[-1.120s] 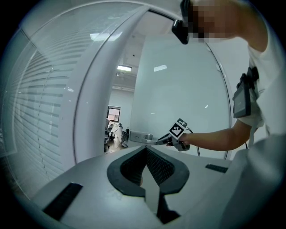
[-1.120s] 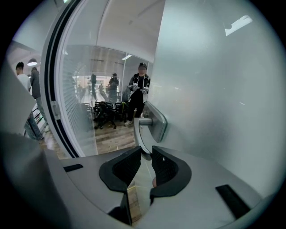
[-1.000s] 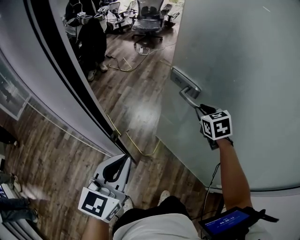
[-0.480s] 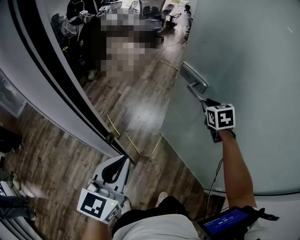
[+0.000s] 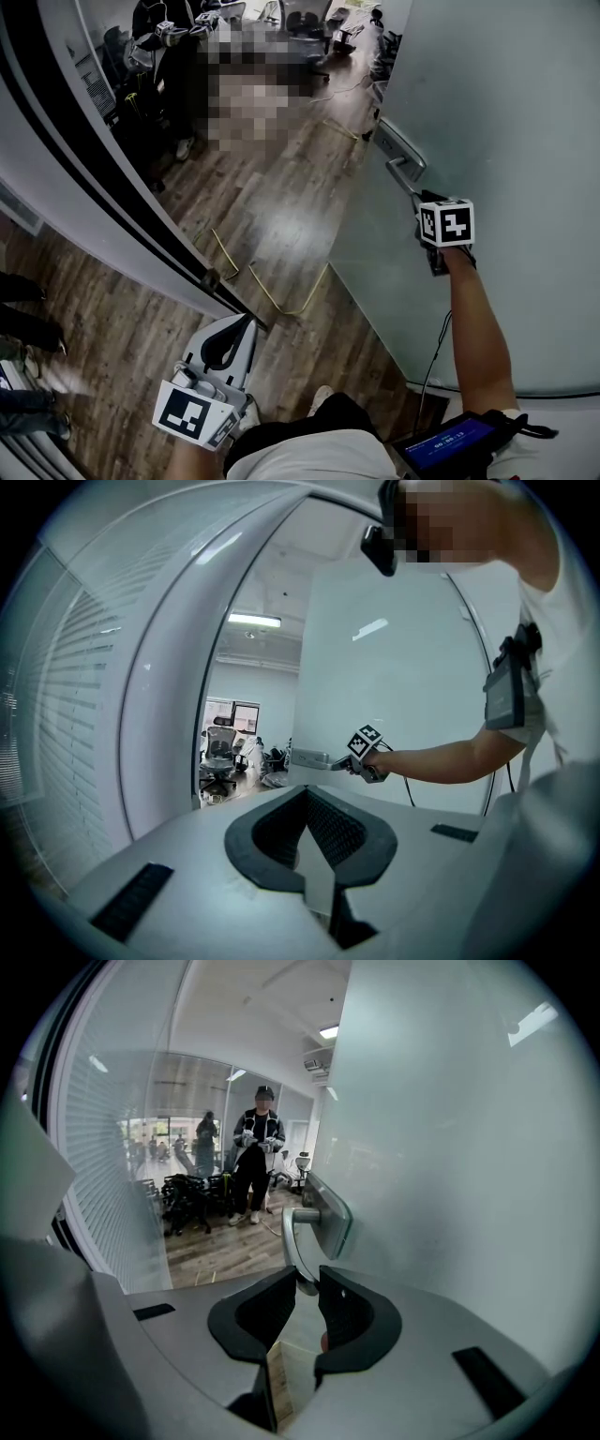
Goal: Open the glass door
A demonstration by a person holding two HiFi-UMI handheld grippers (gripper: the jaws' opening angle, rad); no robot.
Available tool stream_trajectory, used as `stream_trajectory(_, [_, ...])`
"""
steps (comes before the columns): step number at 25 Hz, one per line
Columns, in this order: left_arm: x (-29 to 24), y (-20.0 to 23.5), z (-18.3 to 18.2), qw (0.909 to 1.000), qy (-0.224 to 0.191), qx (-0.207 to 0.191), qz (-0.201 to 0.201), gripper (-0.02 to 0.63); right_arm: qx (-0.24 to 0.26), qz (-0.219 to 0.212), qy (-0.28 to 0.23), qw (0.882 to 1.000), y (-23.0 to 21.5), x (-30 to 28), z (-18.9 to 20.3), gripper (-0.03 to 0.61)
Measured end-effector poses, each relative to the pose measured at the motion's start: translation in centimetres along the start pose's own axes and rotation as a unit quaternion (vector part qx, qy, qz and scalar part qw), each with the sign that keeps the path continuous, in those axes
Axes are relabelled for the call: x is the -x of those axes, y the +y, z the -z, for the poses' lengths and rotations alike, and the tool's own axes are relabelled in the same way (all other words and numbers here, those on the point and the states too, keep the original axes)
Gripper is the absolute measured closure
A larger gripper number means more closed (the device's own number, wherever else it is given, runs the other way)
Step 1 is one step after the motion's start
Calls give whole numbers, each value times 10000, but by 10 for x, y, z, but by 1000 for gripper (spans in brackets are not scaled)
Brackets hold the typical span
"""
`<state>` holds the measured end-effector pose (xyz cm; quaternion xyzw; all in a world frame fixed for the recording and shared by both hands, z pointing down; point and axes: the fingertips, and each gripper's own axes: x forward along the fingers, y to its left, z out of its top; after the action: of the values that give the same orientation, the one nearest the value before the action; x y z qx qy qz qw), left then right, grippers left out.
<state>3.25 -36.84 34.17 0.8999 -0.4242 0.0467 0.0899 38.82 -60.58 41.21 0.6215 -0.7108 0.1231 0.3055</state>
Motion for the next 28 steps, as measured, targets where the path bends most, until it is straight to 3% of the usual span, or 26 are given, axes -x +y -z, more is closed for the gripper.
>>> stream_trajectory(20, [-10,-8,9,9999,51,108,-109,614,-305,459,22,9985,-53,-13,-6,500])
stream_trajectory(24, [-5,-7,11,9999,33,83,-128,614,-339,828,-468,9949,-63,2,-20,499])
stream_trajectory(28, [1,-2,10,9998,2,91,-156,614,-246,848,-1153,9894,-52,40,-48,500])
